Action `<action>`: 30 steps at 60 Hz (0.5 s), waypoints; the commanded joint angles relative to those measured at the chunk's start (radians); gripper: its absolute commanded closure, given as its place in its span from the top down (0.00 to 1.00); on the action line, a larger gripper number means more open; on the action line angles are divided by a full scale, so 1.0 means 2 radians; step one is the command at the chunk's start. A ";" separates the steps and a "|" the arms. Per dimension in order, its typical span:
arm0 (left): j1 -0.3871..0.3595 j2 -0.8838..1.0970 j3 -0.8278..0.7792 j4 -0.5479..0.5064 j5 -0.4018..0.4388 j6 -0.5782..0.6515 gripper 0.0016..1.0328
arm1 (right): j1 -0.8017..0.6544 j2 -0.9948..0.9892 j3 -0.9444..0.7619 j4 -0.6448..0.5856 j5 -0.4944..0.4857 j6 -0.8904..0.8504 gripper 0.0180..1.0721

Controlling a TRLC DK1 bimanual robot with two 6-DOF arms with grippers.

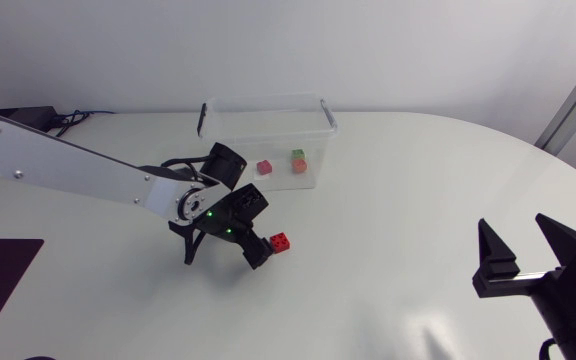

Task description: Place the duplo bricks in the container

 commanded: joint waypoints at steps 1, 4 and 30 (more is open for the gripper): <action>-0.007 0.010 0.016 0.001 0.006 0.011 0.96 | -0.003 -0.004 -0.012 -0.004 0.000 -0.009 0.95; -0.011 0.010 0.016 0.001 0.006 0.011 0.96 | -0.003 -0.004 -0.012 -0.004 0.000 -0.009 0.95; -0.023 0.017 0.039 -0.028 0.006 0.017 0.96 | -0.003 -0.004 -0.012 -0.004 -0.001 -0.009 0.95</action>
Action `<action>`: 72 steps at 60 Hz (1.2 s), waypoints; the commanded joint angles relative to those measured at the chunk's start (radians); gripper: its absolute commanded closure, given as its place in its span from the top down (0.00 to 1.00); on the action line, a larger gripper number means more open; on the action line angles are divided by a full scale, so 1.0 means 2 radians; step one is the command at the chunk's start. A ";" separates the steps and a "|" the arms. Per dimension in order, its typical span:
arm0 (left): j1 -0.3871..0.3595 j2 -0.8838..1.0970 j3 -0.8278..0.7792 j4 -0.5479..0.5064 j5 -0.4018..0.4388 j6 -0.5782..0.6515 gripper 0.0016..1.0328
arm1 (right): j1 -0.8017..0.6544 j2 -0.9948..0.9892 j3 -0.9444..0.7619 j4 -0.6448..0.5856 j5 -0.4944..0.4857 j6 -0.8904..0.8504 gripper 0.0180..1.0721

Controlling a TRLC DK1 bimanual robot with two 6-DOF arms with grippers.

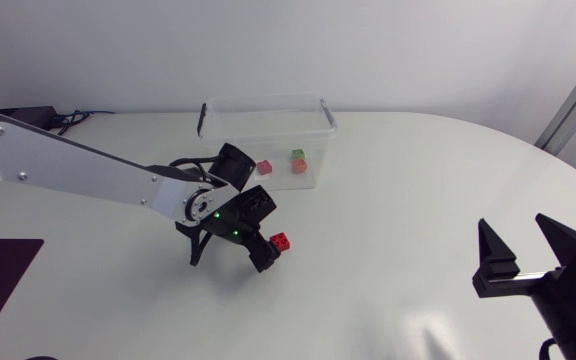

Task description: Place the duplo bricks in the container

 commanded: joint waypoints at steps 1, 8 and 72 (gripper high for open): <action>-0.005 0.019 0.032 -0.017 0.005 0.017 0.96 | -0.003 -0.004 -0.012 -0.004 0.000 -0.009 0.95; -0.006 0.041 0.059 -0.049 0.004 0.030 0.96 | -0.003 -0.004 -0.012 -0.004 0.000 -0.009 0.95; -0.001 0.003 0.053 -0.097 -0.007 0.044 0.21 | -0.003 -0.004 -0.012 -0.004 0.000 -0.009 0.95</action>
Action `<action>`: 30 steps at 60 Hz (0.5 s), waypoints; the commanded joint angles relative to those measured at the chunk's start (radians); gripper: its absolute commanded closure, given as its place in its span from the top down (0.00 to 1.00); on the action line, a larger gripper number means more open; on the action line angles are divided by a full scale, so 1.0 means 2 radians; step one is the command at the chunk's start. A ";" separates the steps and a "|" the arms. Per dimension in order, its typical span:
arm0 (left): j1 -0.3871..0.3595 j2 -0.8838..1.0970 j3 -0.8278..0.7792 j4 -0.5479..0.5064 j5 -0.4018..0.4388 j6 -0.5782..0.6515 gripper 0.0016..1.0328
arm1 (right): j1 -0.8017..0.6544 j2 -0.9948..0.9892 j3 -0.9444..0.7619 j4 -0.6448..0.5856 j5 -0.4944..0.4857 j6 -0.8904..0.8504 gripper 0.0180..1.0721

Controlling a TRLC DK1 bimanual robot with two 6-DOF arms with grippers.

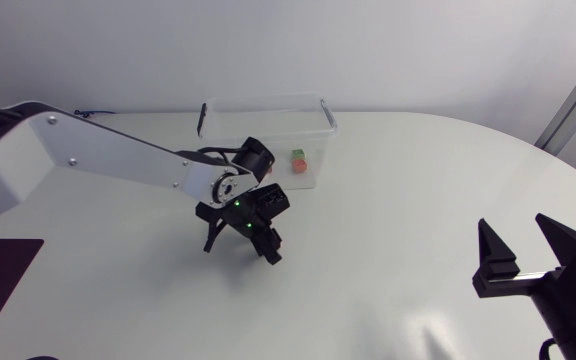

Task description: Place the duplo bricks in the container

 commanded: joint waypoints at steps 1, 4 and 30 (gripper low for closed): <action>0.010 -0.061 -0.034 -0.009 0.004 0.009 0.22 | -0.003 -0.004 -0.012 -0.004 0.000 -0.009 0.95; 0.017 -0.105 -0.050 -0.009 0.004 0.009 0.22 | -0.003 -0.004 -0.012 -0.004 0.000 -0.009 0.95; 0.086 -0.362 -0.125 -0.010 -0.011 0.000 0.22 | -0.003 -0.004 -0.012 -0.004 0.000 -0.009 0.95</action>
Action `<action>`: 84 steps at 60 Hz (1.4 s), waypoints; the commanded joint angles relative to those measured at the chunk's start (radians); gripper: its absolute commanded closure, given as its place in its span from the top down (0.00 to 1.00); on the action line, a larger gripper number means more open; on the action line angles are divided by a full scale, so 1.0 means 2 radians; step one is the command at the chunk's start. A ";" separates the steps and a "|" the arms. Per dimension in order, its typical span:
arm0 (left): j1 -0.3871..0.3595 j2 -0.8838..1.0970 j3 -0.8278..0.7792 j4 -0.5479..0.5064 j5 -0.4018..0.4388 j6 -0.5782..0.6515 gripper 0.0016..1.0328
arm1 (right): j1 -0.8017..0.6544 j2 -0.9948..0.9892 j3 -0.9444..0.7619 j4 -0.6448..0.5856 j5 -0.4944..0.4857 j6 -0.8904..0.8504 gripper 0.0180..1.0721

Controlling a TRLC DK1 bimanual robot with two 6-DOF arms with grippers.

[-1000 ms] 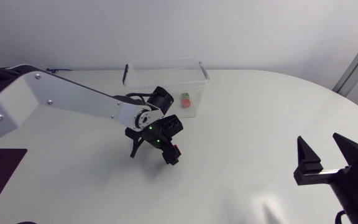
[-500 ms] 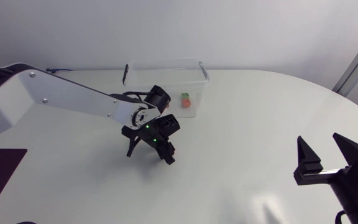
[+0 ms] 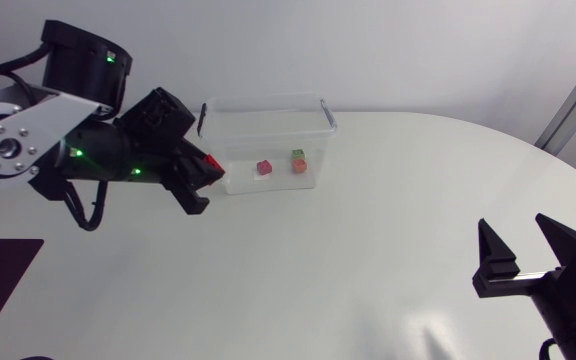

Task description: Place the duplo bricks in the container

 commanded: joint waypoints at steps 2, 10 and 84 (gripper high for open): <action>0.008 0.004 -0.008 -0.001 -0.006 0.002 0.22 | -0.003 -0.004 -0.012 -0.004 0.000 -0.009 0.95; 0.024 0.109 0.131 -0.007 -0.016 0.008 0.23 | -0.003 -0.004 -0.012 -0.004 0.000 -0.009 0.95; 0.199 -0.271 -0.205 0.161 -0.015 -0.043 0.97 | -0.003 -0.004 -0.012 -0.004 0.000 -0.009 0.95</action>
